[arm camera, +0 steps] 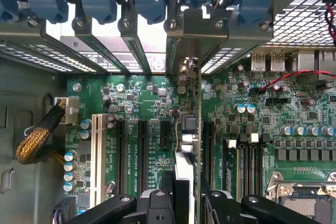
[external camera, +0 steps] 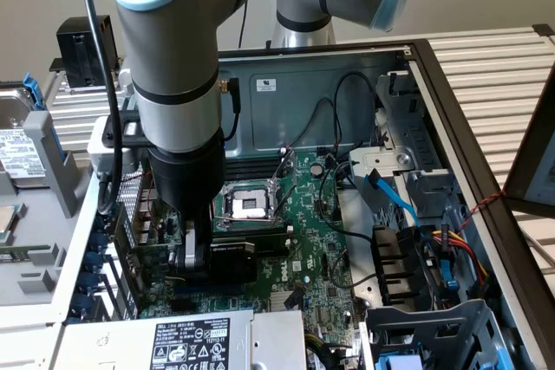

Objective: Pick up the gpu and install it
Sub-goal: 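Insert the gpu into the slot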

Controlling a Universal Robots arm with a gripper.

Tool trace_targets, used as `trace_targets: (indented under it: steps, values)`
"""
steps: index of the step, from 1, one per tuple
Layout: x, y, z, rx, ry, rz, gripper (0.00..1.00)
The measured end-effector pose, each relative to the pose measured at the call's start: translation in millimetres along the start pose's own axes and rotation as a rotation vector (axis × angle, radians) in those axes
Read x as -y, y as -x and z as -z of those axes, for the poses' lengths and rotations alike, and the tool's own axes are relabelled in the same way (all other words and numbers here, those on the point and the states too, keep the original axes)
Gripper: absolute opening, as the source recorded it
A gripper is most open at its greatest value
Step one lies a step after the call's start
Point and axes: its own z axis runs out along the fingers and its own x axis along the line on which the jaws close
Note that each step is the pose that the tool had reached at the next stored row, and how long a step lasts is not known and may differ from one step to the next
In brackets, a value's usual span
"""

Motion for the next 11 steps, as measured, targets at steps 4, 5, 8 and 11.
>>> trace_targets:
  steps: [4, 5, 8, 11]
  values:
    - [-0.1, 0.0, -0.2, -0.0001, 0.0001, 0.000, 0.28]
    - [-0.2, 0.0, -0.3, -0.0001, 0.0002, 0.000, 0.28]
    - [-0.2, 0.0, -0.5, 0.0000, 0.0001, 0.000, 0.28]
    - [-0.2, 0.0, -0.5, 0.0000, 0.0001, 0.000, 0.28]
